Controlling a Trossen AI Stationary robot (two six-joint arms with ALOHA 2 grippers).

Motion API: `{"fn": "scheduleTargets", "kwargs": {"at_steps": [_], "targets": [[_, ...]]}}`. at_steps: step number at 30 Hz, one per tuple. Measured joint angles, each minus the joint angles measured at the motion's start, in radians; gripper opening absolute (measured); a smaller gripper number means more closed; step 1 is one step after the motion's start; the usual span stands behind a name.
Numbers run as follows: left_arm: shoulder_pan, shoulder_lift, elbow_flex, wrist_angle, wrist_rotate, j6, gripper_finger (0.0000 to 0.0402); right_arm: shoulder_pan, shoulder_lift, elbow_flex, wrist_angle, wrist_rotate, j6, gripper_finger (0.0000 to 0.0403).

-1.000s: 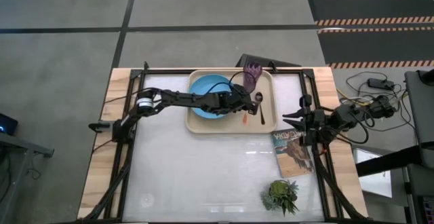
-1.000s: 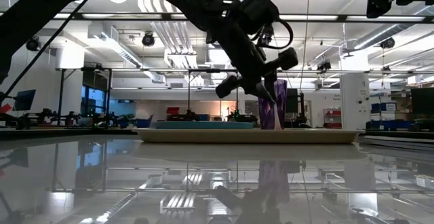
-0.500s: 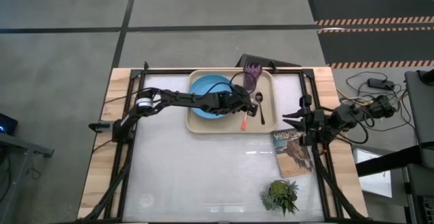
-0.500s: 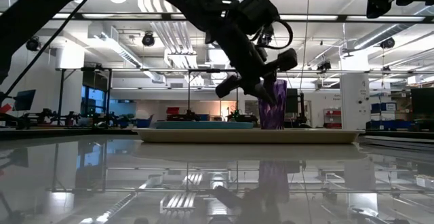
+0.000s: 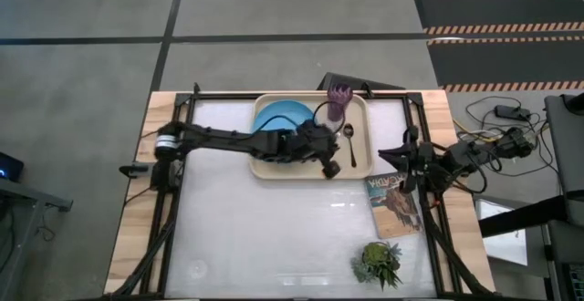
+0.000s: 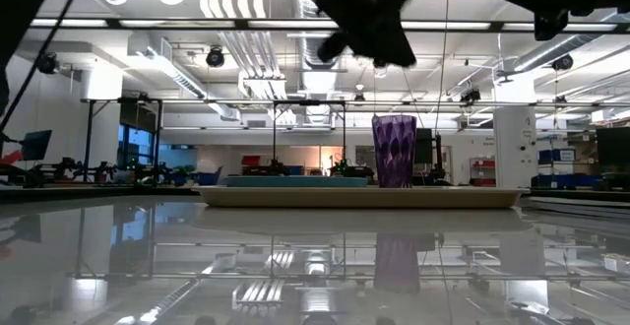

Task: Pick and place plate/cup/fork/spoon on tray
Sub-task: Put the orange fork to the right of the plate on the tray

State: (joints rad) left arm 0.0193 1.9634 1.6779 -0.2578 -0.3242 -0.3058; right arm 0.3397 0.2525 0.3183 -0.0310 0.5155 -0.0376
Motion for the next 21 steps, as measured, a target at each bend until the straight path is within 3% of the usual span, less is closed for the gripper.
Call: {"fn": "scheduleTargets", "kwargs": {"at_steps": [7,12,17,21], "targets": [[-0.106,-0.224,-0.196,0.025,-0.025,0.179,0.0022,0.0,0.113,-0.001,0.013,0.007,0.143,0.0008],[-0.148,-0.399,-0.411,0.156,-0.026,0.262,0.0022,0.0,0.213,-0.001,0.06,0.012,0.27,0.0008],[-0.151,-0.559,-0.602,0.276,-0.026,0.269,0.0022,-0.003,0.308,0.0,0.129,0.034,0.402,0.0008],[-0.14,-0.662,-0.724,0.361,-0.033,0.28,0.0022,-0.036,0.379,0.049,0.066,0.027,0.509,0.0008]]}}
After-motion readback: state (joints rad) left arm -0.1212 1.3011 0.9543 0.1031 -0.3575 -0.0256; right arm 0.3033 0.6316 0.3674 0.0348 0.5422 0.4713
